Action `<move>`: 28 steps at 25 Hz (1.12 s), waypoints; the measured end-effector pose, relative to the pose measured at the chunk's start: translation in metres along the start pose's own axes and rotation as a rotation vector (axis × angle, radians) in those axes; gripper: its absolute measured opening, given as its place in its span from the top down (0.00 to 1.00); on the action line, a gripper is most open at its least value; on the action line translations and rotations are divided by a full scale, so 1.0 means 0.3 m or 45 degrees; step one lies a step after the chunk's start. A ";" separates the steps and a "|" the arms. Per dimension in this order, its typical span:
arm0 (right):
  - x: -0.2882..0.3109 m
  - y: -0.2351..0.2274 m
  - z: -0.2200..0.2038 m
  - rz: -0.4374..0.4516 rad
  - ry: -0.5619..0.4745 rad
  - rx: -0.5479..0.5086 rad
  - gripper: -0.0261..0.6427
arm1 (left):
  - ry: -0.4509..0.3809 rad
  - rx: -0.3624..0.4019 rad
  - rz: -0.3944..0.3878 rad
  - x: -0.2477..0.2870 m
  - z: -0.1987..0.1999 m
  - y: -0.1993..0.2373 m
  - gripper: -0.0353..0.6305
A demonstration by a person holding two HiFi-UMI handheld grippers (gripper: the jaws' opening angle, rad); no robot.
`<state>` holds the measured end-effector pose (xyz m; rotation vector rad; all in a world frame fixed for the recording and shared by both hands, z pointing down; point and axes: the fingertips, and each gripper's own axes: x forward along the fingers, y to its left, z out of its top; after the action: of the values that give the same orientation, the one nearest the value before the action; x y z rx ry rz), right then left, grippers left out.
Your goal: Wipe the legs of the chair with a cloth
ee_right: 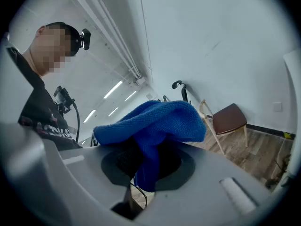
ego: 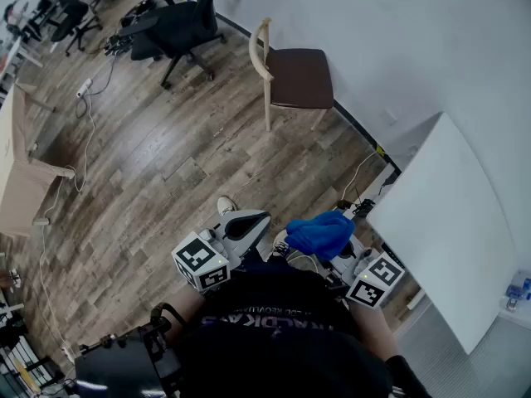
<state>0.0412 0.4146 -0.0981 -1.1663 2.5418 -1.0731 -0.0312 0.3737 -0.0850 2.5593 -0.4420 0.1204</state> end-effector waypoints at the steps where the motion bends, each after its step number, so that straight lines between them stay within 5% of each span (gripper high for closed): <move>1: 0.006 -0.001 0.000 0.002 0.001 -0.001 0.86 | -0.001 0.002 0.000 -0.001 0.000 0.006 0.95; 18: 0.092 0.008 0.030 0.027 0.001 0.045 0.86 | -0.021 -0.015 0.052 -0.081 0.029 0.076 0.95; 28: 0.280 -0.026 0.141 -0.017 -0.060 0.080 0.86 | -0.015 -0.018 0.051 -0.127 0.156 0.252 0.95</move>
<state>0.0052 0.3284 -0.1111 -1.1803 2.4500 -1.1061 -0.0924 0.2994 -0.0942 2.5392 -0.4967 0.1159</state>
